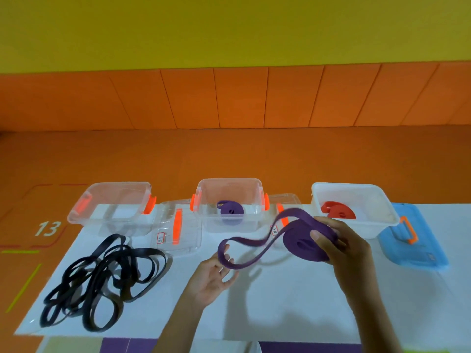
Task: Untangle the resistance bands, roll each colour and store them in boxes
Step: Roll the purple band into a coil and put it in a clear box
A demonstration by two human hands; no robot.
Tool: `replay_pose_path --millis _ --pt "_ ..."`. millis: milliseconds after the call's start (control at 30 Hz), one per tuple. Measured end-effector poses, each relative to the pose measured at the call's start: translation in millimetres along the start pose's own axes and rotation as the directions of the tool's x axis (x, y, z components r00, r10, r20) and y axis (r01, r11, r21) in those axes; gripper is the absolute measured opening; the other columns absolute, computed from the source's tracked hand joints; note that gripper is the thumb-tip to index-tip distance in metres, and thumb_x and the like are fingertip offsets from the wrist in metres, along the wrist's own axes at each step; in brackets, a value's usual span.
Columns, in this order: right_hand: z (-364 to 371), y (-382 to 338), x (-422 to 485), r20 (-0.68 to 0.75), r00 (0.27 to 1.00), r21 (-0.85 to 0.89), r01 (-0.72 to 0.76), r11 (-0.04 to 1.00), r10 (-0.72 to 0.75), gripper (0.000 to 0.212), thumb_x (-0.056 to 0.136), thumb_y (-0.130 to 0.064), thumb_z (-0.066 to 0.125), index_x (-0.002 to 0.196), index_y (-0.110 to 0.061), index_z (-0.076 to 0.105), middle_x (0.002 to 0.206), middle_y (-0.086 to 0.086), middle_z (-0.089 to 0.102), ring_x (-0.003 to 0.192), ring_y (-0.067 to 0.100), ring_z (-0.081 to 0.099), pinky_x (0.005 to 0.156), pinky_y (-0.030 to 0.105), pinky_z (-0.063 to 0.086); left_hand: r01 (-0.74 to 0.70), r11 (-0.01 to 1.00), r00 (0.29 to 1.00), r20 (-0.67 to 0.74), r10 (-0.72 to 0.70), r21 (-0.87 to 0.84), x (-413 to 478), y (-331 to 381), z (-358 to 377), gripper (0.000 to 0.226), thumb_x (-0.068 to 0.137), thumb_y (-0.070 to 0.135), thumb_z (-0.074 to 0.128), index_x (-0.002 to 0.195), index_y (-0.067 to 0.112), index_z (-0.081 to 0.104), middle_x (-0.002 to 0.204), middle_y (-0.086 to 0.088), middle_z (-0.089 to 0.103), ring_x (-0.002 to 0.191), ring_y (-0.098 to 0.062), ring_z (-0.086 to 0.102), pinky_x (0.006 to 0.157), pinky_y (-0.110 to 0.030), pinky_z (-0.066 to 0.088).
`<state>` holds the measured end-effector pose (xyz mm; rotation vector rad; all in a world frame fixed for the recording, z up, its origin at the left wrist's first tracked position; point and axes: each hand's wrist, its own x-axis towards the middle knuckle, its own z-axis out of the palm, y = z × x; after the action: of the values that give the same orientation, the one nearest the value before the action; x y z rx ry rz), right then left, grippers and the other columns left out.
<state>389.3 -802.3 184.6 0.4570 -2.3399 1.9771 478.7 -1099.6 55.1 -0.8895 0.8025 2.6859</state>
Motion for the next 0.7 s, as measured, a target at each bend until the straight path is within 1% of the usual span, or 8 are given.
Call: replay_pose_path --millis 100,200,267,400,467,533,633,700 --pt "0 3 1 0.002 1.000 -0.008 0.002 1.000 -0.002 0.039 0.086 -0.018 0.077 0.122 -0.032 0.069 0.107 -0.014 0.076 0.106 0.016 0.073 0.067 0.033 0.067 -0.050 0.998 0.999 0.019 0.049 0.026 -3 2 -7 0.073 0.060 -0.003 0.080 0.132 0.012 0.073 0.100 -0.006 0.065 0.105 -0.024 0.064 0.114 -0.057 0.046" --pt "2 5 1 0.024 1.000 -0.031 0.001 1.000 -0.001 0.042 0.084 -0.023 0.075 0.126 -0.023 0.069 0.108 -0.009 0.077 0.105 0.021 0.074 0.071 0.037 0.067 -0.058 0.998 0.998 0.008 0.058 0.037 -8 3 -12 0.059 0.073 0.016 0.085 0.131 0.014 0.073 0.122 -0.009 0.072 0.128 -0.028 0.064 0.113 -0.059 0.047" --pt "4 6 2 0.041 0.999 -0.038 -0.006 0.999 0.008 0.044 0.085 -0.023 0.075 0.128 -0.019 0.068 0.113 0.000 0.076 0.106 0.025 0.073 0.074 0.042 0.067 -0.055 0.994 0.998 -0.023 0.058 0.089 -11 2 -14 0.042 0.087 0.021 0.082 0.129 0.016 0.074 0.134 -0.010 0.072 0.134 -0.028 0.064 0.113 -0.057 0.049" --pt "12 1 3 0.093 0.996 -0.045 0.019 0.999 -0.014 0.037 0.088 -0.018 0.077 0.119 -0.037 0.068 0.106 -0.015 0.077 0.106 0.012 0.072 0.072 0.027 0.065 -0.079 0.946 0.987 -0.105 0.118 0.316 -14 2 -18 0.039 0.100 0.012 0.068 0.137 0.021 0.067 0.138 -0.006 0.071 0.135 -0.026 0.063 0.110 -0.049 0.052" --pt "17 1 6 0.121 0.993 -0.051 0.021 0.998 -0.015 0.036 0.086 -0.022 0.077 0.120 -0.032 0.069 0.106 -0.017 0.076 0.106 0.008 0.071 0.072 0.021 0.062 -0.109 0.911 0.979 -0.114 0.167 0.397 -16 6 -14 0.040 0.100 0.012 0.067 0.138 0.027 0.067 0.139 -0.003 0.071 0.134 -0.025 0.063 0.108 -0.046 0.054" --pt "21 5 9 0.142 0.990 -0.059 0.001 0.998 0.008 0.035 0.087 -0.015 0.080 0.119 -0.027 0.071 0.109 -0.012 0.076 0.105 0.009 0.071 0.074 0.020 0.061 -0.156 0.886 0.968 -0.112 0.226 0.437 -19 12 -2 0.037 0.100 0.017 0.067 0.135 0.027 0.069 0.138 -0.002 0.071 0.134 -0.022 0.062 0.108 -0.044 0.053" --pt "26 10 12 0.181 0.982 -0.084 -0.029 0.996 0.044 0.036 0.089 -0.011 0.081 0.120 -0.025 0.071 0.110 -0.011 0.075 0.104 0.009 0.069 0.074 0.022 0.062 -0.268 0.771 0.938 -0.026 0.346 0.577 -30 25 29 0.045 0.087 0.032 0.074 0.132 0.034 0.070 0.138 0.004 0.070 0.130 -0.012 0.063 0.109 -0.039 0.051" --pt "30 10 14 0.207 0.977 -0.089 -0.041 0.995 0.059 0.037 0.088 -0.013 0.082 0.117 -0.032 0.070 0.107 -0.018 0.074 0.104 0.007 0.068 0.073 0.022 0.062 -0.351 0.604 0.913 0.120 0.389 0.715 -39 32 56 0.049 0.083 0.043 0.077 0.131 0.043 0.067 0.139 0.015 0.067 0.132 -0.003 0.060 0.114 -0.037 0.047"
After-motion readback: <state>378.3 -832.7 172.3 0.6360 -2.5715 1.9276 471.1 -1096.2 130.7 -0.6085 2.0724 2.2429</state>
